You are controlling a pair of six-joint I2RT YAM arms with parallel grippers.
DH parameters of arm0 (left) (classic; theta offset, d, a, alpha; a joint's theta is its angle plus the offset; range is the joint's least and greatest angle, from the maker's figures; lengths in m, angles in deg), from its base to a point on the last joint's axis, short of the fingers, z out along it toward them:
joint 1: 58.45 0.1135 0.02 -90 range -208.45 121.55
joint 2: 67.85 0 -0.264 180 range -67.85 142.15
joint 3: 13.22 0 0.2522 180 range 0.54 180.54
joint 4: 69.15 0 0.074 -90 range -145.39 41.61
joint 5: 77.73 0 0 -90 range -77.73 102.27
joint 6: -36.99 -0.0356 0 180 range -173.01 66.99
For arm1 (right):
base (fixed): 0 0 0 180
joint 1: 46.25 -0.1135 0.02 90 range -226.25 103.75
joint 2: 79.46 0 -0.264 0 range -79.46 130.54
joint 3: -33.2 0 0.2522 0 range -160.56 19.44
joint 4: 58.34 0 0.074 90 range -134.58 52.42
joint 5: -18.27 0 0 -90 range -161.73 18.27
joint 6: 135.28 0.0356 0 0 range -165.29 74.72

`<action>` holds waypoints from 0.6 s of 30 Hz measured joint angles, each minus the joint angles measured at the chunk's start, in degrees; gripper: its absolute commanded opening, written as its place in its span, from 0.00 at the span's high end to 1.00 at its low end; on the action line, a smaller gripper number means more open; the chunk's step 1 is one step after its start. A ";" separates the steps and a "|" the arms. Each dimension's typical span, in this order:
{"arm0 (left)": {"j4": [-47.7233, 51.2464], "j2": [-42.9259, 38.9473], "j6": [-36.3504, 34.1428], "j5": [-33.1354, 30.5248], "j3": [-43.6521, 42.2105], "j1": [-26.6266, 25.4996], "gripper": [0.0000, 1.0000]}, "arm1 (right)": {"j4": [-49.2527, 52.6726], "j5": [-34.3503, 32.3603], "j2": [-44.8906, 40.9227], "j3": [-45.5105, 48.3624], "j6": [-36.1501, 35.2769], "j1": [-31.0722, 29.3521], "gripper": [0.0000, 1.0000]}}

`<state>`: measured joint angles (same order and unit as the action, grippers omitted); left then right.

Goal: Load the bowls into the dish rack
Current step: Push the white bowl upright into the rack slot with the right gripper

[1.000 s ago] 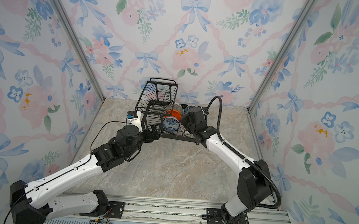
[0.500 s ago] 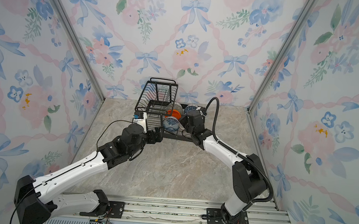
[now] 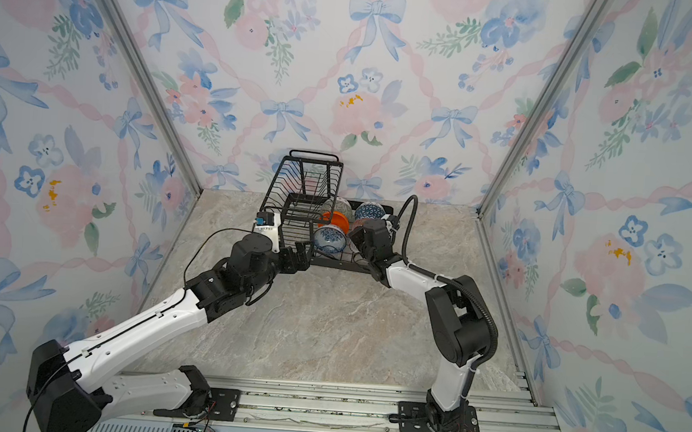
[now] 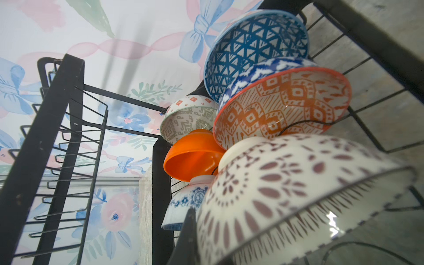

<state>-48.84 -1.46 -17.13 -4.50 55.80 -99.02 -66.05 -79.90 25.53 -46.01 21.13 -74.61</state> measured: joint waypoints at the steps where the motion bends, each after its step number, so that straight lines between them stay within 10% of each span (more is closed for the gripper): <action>1: 0.00 0.11 -0.15 0.35 0.00 0.31 0.02 | -0.55 0.04 0.39 0.00 0.00 0.20 1.00; 18: 0.42 4.22 -2.32 4.48 1.97 3.65 0.02 | -7.06 0.46 8.28 -2.95 0.07 0.52 1.00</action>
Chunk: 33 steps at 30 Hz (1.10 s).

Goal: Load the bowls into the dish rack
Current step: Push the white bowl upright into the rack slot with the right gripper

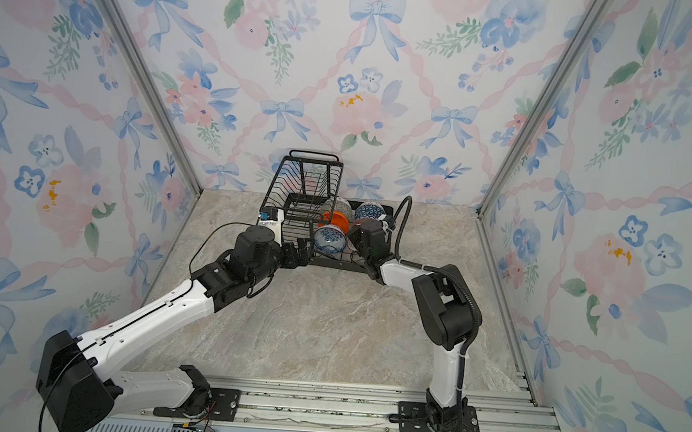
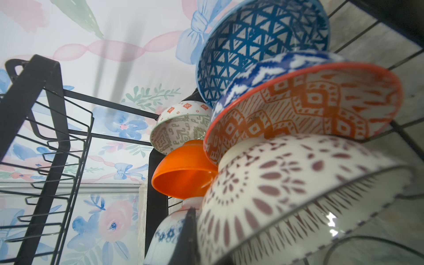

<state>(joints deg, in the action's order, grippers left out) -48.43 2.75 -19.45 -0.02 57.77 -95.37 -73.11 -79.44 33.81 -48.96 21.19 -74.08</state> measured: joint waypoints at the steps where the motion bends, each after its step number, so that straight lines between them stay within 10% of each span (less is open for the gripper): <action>1: 0.00 0.15 0.00 0.22 0.02 0.11 0.02 | -0.07 0.02 0.35 -0.17 -0.13 0.04 1.00; 33: -0.02 4.02 -0.07 1.05 2.25 0.59 0.02 | -0.44 -1.90 0.00 1.70 -2.62 -0.55 1.00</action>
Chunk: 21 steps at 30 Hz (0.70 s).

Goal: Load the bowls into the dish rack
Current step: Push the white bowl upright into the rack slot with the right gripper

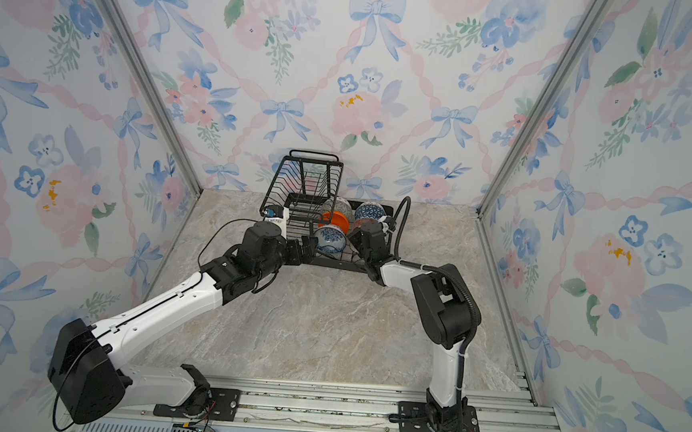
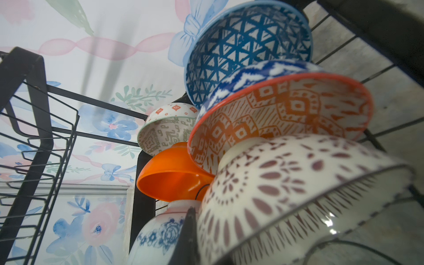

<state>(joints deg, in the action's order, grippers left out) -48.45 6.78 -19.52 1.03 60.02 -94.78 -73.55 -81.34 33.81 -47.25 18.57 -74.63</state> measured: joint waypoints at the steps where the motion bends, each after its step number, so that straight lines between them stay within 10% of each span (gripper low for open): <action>1: 0.00 0.00 0.09 0.07 0.00 0.00 0.02 | -0.22 -0.33 -0.02 0.26 0.00 -0.15 1.00; 21: 0.00 -1.73 0.63 0.26 -0.57 0.00 0.02 | 8.04 -7.41 -0.87 -1.90 5.38 -2.93 0.94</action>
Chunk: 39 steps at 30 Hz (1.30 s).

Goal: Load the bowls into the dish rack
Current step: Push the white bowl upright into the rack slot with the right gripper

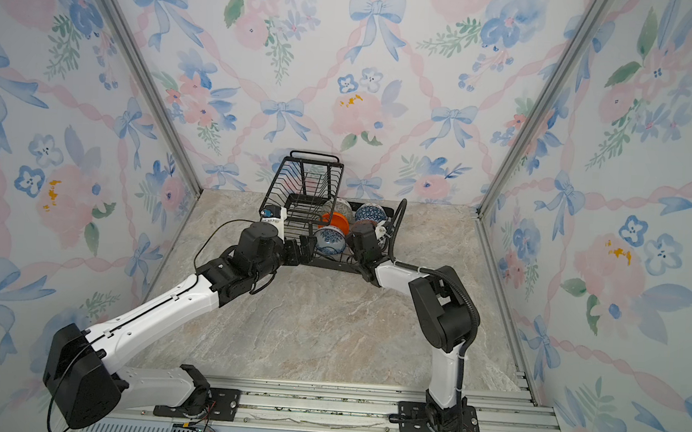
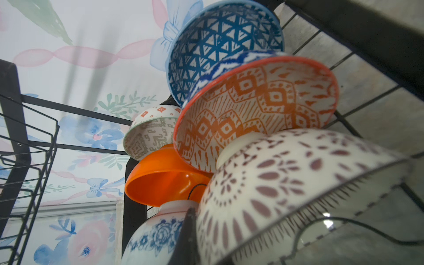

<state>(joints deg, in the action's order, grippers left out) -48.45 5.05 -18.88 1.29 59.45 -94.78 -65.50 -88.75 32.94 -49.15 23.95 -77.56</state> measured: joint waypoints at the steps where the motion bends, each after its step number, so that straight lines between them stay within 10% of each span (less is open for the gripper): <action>1: 0.00 0.00 0.11 0.00 0.00 0.00 0.02 | 0.33 -0.15 0.00 -0.15 0.33 0.00 0.94; 39: 0.02 -3.15 0.37 0.15 -1.44 0.00 0.02 | 16.02 -4.46 -0.02 -3.52 7.96 -4.81 0.79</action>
<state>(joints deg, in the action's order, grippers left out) -48.43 1.90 -18.51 1.44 58.01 -94.78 -49.48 -93.21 32.91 -52.67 31.90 -82.37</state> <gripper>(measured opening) 0.979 0.205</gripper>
